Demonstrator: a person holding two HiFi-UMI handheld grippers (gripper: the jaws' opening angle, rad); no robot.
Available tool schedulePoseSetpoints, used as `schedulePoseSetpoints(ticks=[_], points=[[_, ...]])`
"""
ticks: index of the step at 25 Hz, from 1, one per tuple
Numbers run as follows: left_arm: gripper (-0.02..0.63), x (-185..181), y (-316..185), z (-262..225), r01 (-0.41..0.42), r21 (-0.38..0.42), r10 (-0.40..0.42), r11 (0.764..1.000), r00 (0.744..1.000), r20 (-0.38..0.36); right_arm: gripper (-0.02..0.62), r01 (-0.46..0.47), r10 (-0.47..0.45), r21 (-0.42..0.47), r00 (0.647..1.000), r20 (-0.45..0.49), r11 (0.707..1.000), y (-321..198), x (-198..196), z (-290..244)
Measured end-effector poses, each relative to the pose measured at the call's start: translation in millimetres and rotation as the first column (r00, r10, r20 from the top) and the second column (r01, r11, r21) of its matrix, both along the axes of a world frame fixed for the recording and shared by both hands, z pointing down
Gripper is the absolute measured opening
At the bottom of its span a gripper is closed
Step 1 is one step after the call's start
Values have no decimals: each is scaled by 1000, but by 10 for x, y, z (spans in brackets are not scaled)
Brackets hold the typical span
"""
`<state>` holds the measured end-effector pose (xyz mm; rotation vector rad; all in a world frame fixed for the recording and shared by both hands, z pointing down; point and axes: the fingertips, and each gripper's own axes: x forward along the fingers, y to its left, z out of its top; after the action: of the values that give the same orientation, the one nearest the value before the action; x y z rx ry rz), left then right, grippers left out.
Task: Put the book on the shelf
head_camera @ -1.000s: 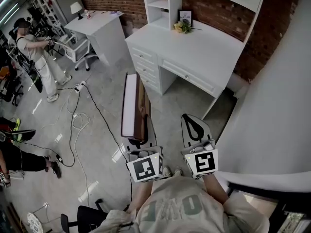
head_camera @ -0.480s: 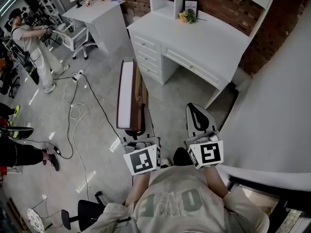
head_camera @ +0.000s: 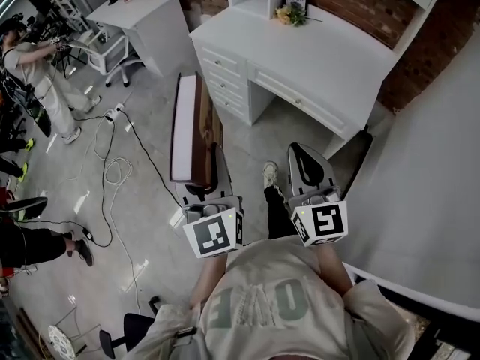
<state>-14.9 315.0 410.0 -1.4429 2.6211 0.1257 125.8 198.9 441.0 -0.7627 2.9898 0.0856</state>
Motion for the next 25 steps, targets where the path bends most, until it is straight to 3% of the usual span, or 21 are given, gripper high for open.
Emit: schedulePoseSetpoints(ticks=[7, 16, 20, 25], points=[[152, -704, -1082, -34, 25, 2, -25, 1000, 999, 48, 17, 10, -10, 16, 1000, 9, 1000, -1236, -698, 114], [152, -1776, -2885, -206, 59, 41, -60, 997, 998, 8, 17, 79, -78, 31, 996, -35, 996, -2980, -1782, -79], [152, -2145, -3590, -239, 48, 16, -48, 999, 999, 22, 18, 106, -105, 46, 994, -33, 993, -3647, -2228, -261], [152, -2360, -4262, -342, -14, 63, 16, 998, 1000, -26, 18, 128, -128, 53, 992, 0, 990, -4156, -2679, -399]])
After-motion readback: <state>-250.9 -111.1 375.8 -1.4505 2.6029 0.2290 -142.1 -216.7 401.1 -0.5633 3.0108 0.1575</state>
